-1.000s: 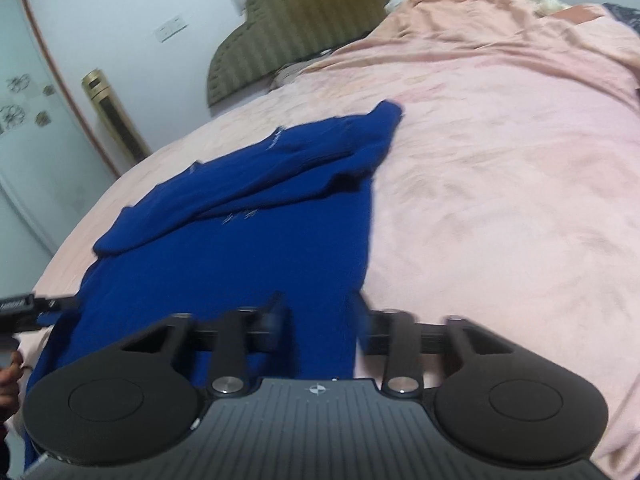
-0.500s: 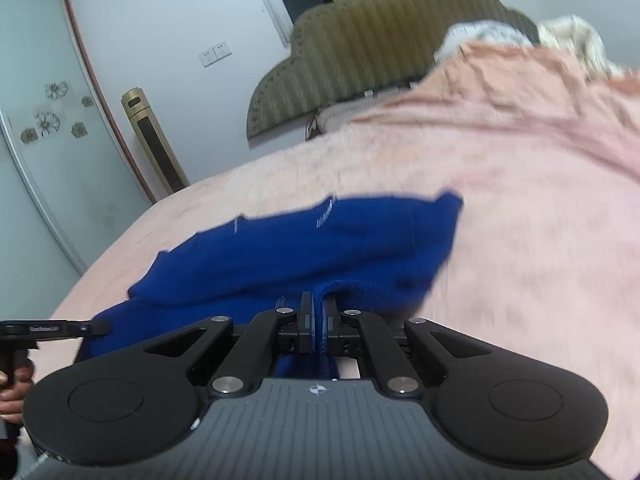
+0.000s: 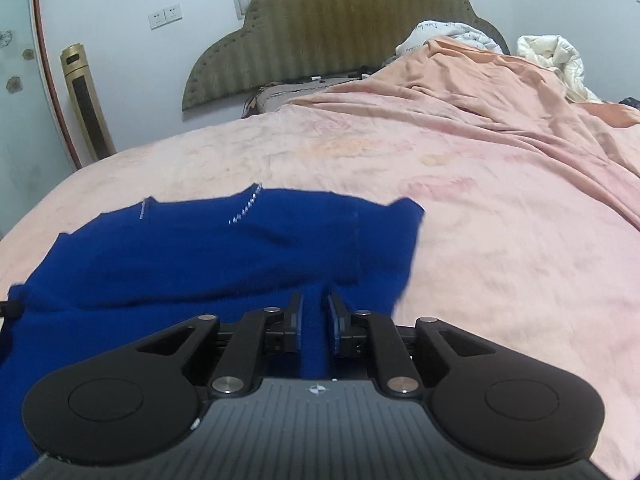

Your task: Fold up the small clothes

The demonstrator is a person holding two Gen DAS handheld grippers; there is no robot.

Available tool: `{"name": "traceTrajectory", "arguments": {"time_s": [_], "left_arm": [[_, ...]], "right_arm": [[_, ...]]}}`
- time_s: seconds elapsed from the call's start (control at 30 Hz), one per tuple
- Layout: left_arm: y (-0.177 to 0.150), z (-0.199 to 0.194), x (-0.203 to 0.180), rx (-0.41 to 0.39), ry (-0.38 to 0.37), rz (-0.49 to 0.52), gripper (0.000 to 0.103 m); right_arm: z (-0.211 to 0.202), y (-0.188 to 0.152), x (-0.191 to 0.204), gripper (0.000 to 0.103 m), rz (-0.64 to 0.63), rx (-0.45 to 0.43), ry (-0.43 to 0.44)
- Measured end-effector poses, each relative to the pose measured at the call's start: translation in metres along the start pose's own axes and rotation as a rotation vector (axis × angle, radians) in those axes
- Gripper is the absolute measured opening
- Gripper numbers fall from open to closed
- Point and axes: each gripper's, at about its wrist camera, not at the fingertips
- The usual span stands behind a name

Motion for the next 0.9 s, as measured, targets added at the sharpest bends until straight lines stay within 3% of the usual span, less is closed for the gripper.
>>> {"name": "traceTrajectory", "arguments": {"time_s": [0.07,0.13,0.37,0.8,0.9], "left_arm": [[-0.007,-0.010,0.009,-0.023,0.008,-0.003,0.081],[-0.016,-0.019,0.017,-0.010,-0.013,0.003,0.081],[-0.058,-0.037,0.035,0.073,-0.160,-0.020,0.080],[-0.106,-0.070,0.077,0.131,-0.391,-0.087,0.080],[-0.111,-0.073,0.071,0.135,-0.437,-0.076,0.075]], "right_arm": [[-0.013,-0.011,0.002,0.040,-0.021,0.007,-0.008],[-0.027,-0.022,0.000,0.043,-0.004,0.016,0.019],[-0.072,-0.070,-0.024,0.045,0.241,0.052,0.202],[-0.122,-0.121,-0.023,0.044,0.436,0.109,0.433],[-0.123,-0.128,-0.018,0.044,0.464,0.123,0.481]]}}
Point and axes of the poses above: each gripper's, at about its wrist camera, not at the fingertips, and z roughly the way its jaws point, x to its left, y to its top, and after that the axes turned 12 degrees about y, right-handed
